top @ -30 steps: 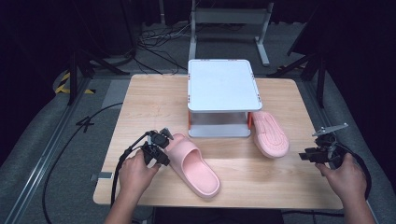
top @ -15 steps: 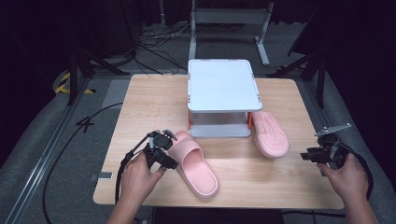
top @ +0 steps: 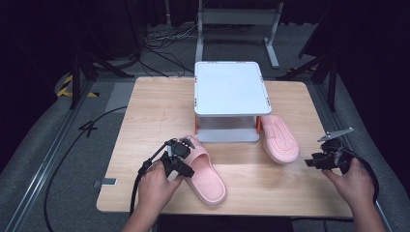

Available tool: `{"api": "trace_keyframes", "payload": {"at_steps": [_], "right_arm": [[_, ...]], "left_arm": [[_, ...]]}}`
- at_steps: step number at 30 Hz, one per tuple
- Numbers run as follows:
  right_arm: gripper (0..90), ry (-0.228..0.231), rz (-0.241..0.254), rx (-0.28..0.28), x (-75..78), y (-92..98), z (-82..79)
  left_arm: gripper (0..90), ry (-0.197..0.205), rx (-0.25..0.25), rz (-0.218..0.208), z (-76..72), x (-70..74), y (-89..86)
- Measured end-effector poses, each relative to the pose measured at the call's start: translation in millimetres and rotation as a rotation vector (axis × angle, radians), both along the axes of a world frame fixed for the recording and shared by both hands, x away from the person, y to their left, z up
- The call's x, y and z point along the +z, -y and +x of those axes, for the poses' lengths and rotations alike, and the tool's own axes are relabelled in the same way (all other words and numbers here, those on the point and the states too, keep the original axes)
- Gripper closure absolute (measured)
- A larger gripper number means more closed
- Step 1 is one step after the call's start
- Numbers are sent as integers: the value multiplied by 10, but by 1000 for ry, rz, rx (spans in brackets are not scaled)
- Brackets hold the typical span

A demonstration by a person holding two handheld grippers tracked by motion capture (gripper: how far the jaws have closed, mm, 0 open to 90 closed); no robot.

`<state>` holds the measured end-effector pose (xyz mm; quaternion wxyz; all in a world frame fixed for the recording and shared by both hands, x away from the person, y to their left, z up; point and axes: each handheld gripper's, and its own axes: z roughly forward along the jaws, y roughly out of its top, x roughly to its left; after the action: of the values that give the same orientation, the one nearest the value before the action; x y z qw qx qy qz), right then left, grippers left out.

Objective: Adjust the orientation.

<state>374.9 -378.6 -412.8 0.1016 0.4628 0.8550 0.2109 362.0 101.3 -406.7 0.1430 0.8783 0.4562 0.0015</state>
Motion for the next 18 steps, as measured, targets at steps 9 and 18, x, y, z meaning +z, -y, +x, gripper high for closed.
{"api": "trace_keyframes", "payload": {"at_steps": [9, 18], "right_arm": [[558, -4, 0, 10, -22, -10, -14], [559, -6, -4, 20, -31, -16, -11]], "left_arm": [[520, -56, 90, -41, 40, 12, -17], [660, -60, 94, -42, 11, 51, -58]]}}
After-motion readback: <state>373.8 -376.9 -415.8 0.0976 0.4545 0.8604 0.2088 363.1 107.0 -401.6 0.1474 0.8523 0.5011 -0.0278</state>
